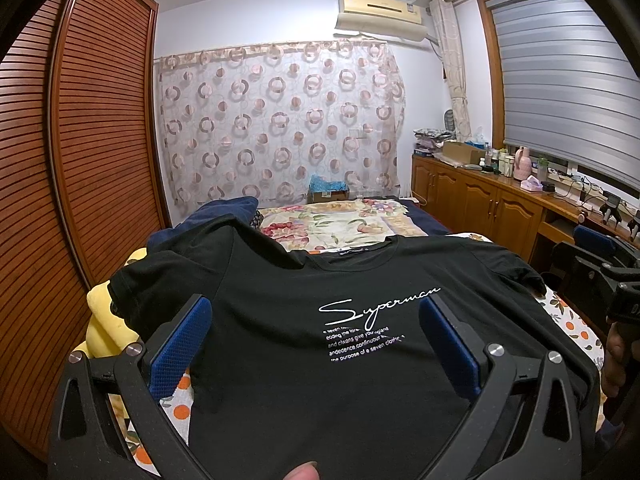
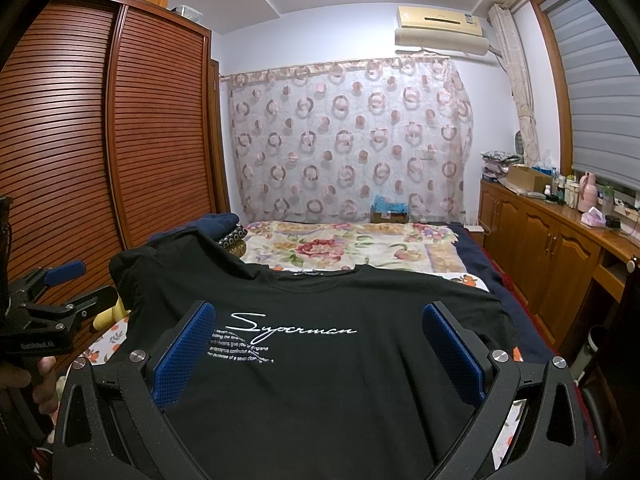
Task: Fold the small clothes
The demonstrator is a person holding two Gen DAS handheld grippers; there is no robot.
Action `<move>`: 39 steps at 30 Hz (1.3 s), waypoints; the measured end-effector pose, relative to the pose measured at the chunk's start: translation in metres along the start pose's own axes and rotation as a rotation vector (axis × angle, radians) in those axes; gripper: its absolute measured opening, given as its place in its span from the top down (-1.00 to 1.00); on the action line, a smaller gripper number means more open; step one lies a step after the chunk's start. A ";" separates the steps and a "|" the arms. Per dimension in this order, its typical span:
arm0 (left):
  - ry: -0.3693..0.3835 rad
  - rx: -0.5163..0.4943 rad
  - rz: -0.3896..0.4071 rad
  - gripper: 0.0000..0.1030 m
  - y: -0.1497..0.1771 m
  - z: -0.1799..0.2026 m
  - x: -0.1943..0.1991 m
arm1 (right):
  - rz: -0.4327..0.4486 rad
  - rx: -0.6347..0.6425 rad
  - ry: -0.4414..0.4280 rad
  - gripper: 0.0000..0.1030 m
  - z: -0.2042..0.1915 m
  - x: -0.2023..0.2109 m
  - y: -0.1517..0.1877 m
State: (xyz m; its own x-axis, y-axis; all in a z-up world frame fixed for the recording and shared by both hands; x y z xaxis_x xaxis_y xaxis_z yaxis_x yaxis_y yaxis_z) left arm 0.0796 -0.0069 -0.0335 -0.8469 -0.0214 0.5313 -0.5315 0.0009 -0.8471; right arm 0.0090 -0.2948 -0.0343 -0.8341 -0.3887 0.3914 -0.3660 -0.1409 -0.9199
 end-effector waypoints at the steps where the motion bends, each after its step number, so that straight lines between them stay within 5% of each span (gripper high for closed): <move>1: 0.001 0.000 0.001 -1.00 0.000 0.000 0.000 | 0.000 0.000 -0.001 -1.00 0.000 0.000 0.000; 17: -0.021 0.013 0.011 -1.00 -0.002 -0.005 -0.002 | -0.006 0.001 -0.008 -1.00 0.003 -0.008 0.001; 27: -0.072 0.068 -0.037 -1.00 0.004 -0.055 -0.039 | -0.029 0.019 -0.015 -1.00 -0.003 -0.037 0.001; 39: -0.047 0.110 -0.115 -1.00 0.015 -0.116 -0.070 | -0.101 0.036 -0.051 -1.00 -0.004 -0.078 -0.001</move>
Point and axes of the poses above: each gripper's, at about its wrist camera, not at the fingertips, and x roughly against the way its jaws point, z to its right, y to its underside, the point moved 10 cm from there along -x, roughly the way its jaws point, and after that the axes turned 9 degrees about -z, right-handed, at the moved point
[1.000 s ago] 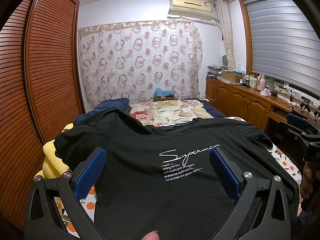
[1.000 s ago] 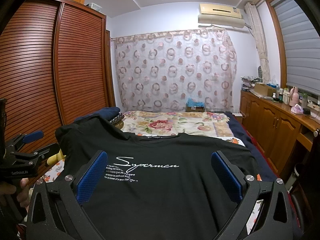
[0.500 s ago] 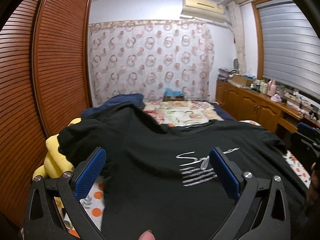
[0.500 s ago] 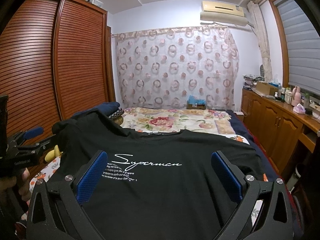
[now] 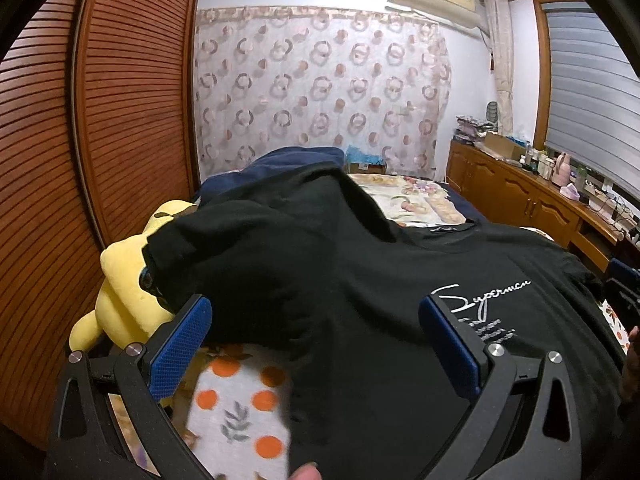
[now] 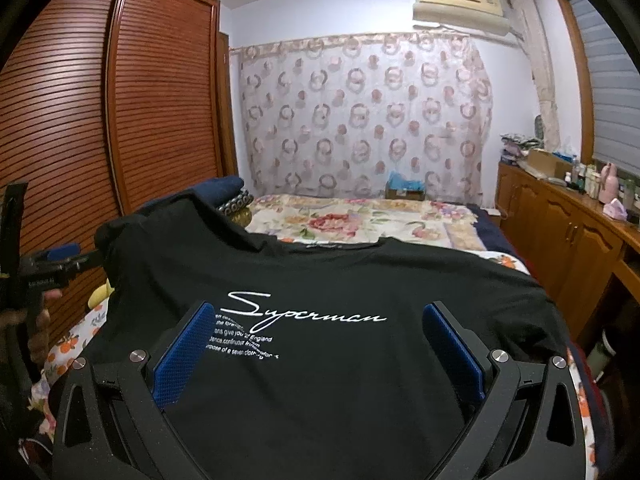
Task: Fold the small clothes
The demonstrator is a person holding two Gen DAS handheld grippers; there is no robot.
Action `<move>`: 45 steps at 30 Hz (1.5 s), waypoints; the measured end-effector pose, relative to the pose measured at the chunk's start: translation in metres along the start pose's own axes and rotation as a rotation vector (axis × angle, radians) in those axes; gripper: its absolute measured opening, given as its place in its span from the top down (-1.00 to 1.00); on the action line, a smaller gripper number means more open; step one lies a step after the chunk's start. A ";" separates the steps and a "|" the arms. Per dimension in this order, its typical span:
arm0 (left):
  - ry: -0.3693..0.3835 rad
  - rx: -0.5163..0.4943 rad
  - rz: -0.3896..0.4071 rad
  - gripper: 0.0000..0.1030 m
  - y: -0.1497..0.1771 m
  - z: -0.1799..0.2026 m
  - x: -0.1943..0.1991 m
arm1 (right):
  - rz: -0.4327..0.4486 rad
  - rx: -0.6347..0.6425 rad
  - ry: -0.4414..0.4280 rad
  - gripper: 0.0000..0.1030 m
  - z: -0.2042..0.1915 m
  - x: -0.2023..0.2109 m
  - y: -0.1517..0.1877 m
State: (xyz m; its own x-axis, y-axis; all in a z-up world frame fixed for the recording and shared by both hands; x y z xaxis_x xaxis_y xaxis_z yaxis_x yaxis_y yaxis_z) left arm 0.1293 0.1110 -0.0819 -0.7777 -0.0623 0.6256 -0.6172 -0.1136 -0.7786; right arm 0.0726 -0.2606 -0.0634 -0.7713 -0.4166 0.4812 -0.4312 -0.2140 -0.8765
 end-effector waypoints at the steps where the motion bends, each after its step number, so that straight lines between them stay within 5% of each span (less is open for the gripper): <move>1: -0.001 -0.005 -0.002 -1.00 -0.002 -0.005 -0.001 | -0.007 0.003 -0.004 -1.00 0.000 -0.003 -0.001; 7: 0.017 0.007 -0.015 -0.89 -0.017 -0.034 -0.013 | -0.045 0.028 -0.046 -1.00 -0.005 -0.021 -0.004; 12: 0.027 0.038 -0.044 -0.48 -0.030 -0.057 -0.026 | -0.122 0.075 -0.076 -1.00 -0.007 -0.034 0.003; 20: -0.001 0.082 -0.104 -0.44 -0.037 -0.092 -0.061 | -0.213 0.122 -0.059 -1.00 0.003 -0.043 0.005; 27: 0.031 0.071 -0.143 -0.34 -0.036 -0.101 -0.077 | -0.200 0.119 -0.061 -1.00 0.000 -0.037 -0.002; 29: 0.042 0.063 -0.143 -0.07 -0.036 -0.102 -0.076 | -0.191 0.121 -0.059 -1.00 -0.001 -0.034 0.001; 30: 0.040 0.057 -0.145 0.25 -0.036 -0.101 -0.075 | -0.185 0.122 -0.057 -1.00 -0.005 -0.037 0.002; 33: 0.071 0.037 -0.148 0.73 -0.037 -0.095 -0.069 | -0.180 0.123 -0.055 -1.00 -0.007 -0.041 0.003; 45: 0.152 -0.160 -0.037 0.87 -0.075 -0.004 -0.005 | -0.172 0.113 -0.046 -1.00 -0.003 -0.042 0.006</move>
Point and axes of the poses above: each gripper's, at about its wrist camera, not at the fingertips, and x roughly against the way its jaws point, z to its right, y to its underside, the point moved 10 cm from there along -x, roughly the way its jaws point, and after that the axes turned 9 degrees about -z, right-handed, at the moved point
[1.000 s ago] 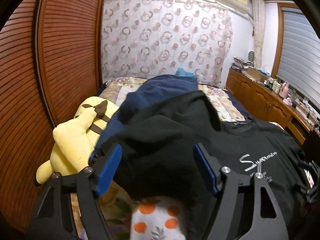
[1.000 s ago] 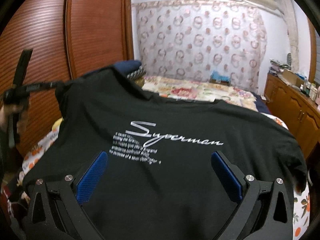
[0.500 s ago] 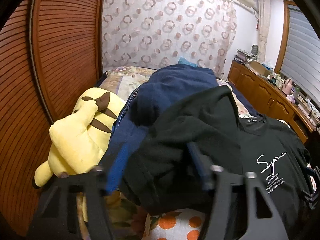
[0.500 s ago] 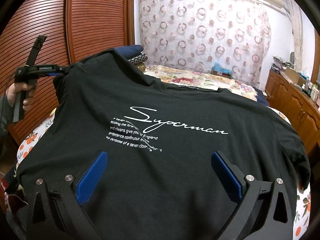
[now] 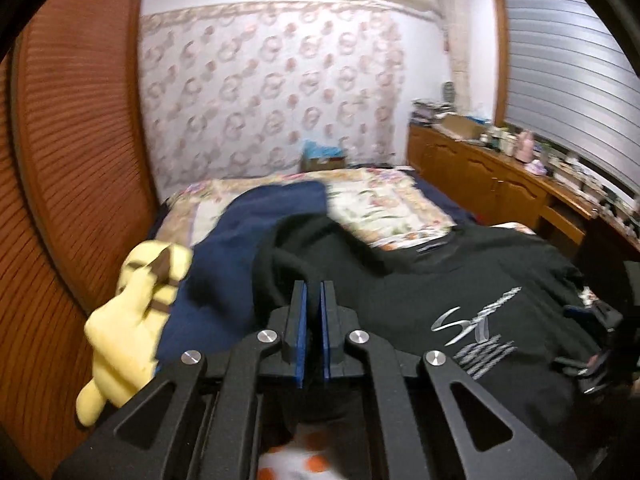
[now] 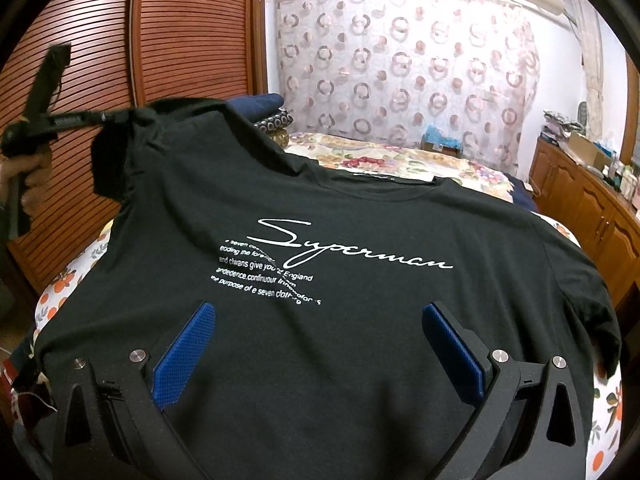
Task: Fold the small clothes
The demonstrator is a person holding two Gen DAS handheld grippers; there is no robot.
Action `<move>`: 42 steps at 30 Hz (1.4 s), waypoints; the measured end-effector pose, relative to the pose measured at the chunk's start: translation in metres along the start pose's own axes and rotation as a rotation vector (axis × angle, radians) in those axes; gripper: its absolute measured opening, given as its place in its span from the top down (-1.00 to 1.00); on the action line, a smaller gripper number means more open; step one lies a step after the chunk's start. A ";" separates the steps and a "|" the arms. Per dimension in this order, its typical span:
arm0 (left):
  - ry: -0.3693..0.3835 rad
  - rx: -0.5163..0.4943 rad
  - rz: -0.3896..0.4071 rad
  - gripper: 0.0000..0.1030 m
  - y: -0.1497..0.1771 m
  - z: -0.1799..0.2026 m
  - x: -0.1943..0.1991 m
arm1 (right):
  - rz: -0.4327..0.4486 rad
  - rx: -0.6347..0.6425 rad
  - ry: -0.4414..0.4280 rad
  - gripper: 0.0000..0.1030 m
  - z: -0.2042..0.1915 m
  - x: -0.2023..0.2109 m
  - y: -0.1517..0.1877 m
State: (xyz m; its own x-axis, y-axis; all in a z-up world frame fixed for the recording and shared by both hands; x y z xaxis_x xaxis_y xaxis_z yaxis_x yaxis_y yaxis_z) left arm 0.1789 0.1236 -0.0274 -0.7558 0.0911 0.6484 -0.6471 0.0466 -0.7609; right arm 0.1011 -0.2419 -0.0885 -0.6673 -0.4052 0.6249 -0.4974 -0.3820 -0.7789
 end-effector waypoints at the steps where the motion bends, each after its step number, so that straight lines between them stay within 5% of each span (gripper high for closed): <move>1: 0.023 -0.014 -0.001 0.87 -0.006 0.014 0.001 | 0.001 -0.001 0.006 -1.00 0.002 0.001 0.000; 8: 0.104 -0.142 -0.034 0.77 -0.026 0.108 -0.011 | 0.038 -0.062 0.033 -1.00 0.027 0.019 0.000; 11: 0.105 -0.165 -0.037 0.14 -0.023 0.124 -0.017 | 0.044 -0.091 0.037 -1.00 0.038 0.023 0.001; 13: 0.121 -0.155 -0.045 -0.06 -0.016 0.122 -0.019 | 0.044 -0.098 0.043 -1.00 0.041 0.024 0.003; 15: 0.110 -0.152 -0.055 -0.55 -0.008 0.117 -0.021 | 0.045 -0.098 0.055 -1.00 0.041 0.024 0.004; 23: 0.052 -0.079 -0.134 -0.57 0.052 0.087 -0.034 | 0.045 -0.088 -0.023 -0.88 0.028 0.019 -0.006; 27: 0.024 -0.043 -0.193 -0.57 0.085 0.070 -0.046 | 0.038 -0.036 -0.072 -0.50 0.013 0.007 -0.019; 34: -0.004 -0.010 -0.286 -0.57 0.124 0.049 -0.071 | -0.014 0.062 -0.161 -0.10 -0.030 -0.031 -0.030; 42: 0.011 0.006 -0.332 -0.60 0.141 0.050 -0.084 | -0.106 0.131 -0.259 -0.06 -0.063 -0.084 -0.036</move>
Point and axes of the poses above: each gripper's, at about its wrist camera, not at the fingertips, and x roughly against the way its jaws point, z to its right, y to its underside, the point moved 10 cm from there along -x, roughly the way its jaws point, and after that the axes turned 9 degrees about -z, right-handed, at the moved point
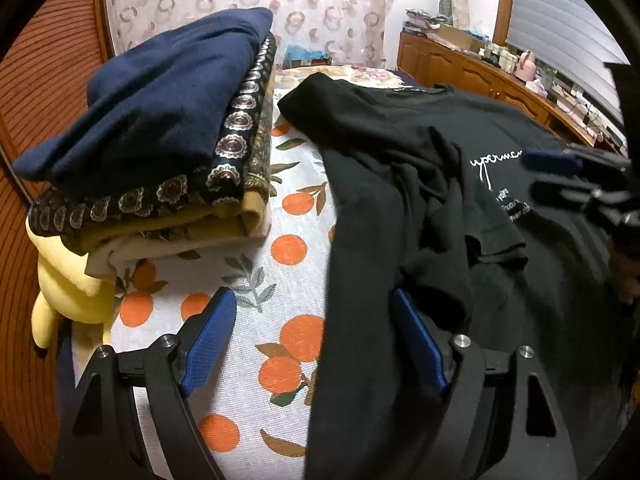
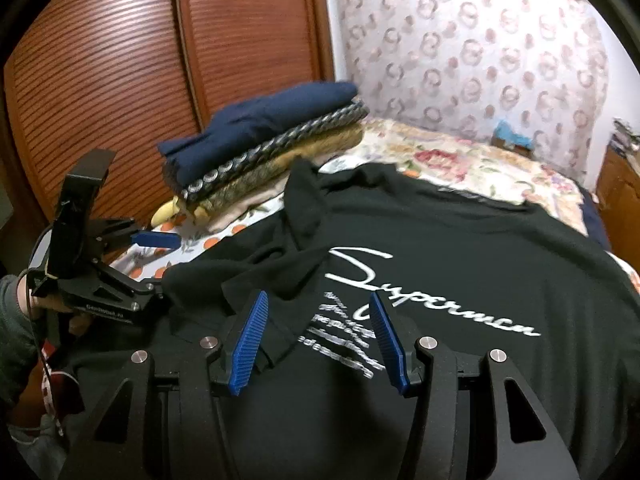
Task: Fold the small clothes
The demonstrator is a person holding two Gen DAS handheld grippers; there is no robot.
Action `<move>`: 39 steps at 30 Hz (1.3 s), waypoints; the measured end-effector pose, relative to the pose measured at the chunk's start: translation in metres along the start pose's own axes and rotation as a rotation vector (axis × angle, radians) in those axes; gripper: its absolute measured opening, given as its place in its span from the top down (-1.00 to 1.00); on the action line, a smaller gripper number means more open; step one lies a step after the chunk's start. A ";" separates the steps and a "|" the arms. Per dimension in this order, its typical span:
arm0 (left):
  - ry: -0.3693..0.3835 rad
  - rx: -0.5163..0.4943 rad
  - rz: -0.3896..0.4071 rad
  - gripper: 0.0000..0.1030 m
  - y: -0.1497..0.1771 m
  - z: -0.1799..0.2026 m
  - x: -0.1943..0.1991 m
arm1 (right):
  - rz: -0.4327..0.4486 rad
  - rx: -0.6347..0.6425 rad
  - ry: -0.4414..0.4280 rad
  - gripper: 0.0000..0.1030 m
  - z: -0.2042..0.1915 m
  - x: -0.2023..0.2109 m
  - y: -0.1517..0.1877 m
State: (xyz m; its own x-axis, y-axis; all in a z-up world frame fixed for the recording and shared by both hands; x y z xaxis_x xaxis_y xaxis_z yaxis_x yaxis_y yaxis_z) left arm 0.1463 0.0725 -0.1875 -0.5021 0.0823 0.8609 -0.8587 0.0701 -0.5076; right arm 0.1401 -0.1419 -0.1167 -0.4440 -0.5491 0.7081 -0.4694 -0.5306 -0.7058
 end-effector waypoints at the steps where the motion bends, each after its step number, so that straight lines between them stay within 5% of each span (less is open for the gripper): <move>1: 0.001 0.004 -0.002 -0.62 0.000 -0.001 0.000 | -0.016 0.002 -0.011 -0.06 0.000 -0.007 -0.003; 5: -0.010 0.019 -0.012 -0.81 0.002 -0.004 -0.003 | -0.080 0.014 -0.039 -0.06 -0.003 -0.030 -0.011; 9: -0.011 0.018 -0.012 -0.82 0.001 -0.005 -0.005 | -0.152 0.030 -0.036 0.19 -0.008 -0.054 -0.012; 12: -0.028 0.041 -0.027 -1.00 0.003 -0.011 -0.007 | -0.142 0.045 -0.034 0.45 -0.008 -0.060 -0.013; 17: -0.029 0.049 -0.025 -1.00 0.005 -0.014 -0.005 | -0.132 0.023 -0.054 0.76 -0.003 -0.064 -0.013; 23: -0.028 0.049 -0.024 -1.00 0.005 -0.013 -0.005 | -0.078 -0.002 -0.011 0.92 0.012 -0.036 -0.018; 29: -0.032 0.054 -0.025 -1.00 0.004 -0.012 -0.005 | -0.023 -0.057 0.096 0.93 0.042 -0.006 -0.014; 35: -0.042 0.076 -0.024 -1.00 0.002 -0.014 -0.006 | -0.009 -0.039 0.049 0.89 0.024 -0.007 -0.018; 39: -0.041 0.078 -0.024 -1.00 0.000 -0.013 -0.005 | -0.020 0.003 -0.030 0.25 0.001 -0.017 -0.020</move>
State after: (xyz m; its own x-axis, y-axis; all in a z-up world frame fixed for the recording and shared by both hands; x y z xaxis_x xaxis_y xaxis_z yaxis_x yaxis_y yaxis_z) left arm 0.1500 0.0847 -0.1925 -0.4835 0.0405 0.8744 -0.8753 -0.0066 -0.4836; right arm 0.1577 -0.1225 -0.1150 -0.4115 -0.5576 0.7210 -0.4754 -0.5437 -0.6917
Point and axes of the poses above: each gripper's, at about its wrist camera, not at the fingertips, and x roughly against the way its jaws point, z to its right, y to its underside, the point moved 10 cm from there along -x, roughly the way its jaws point, and after that the axes turned 9 degrees about -z, right-handed, at the moved point
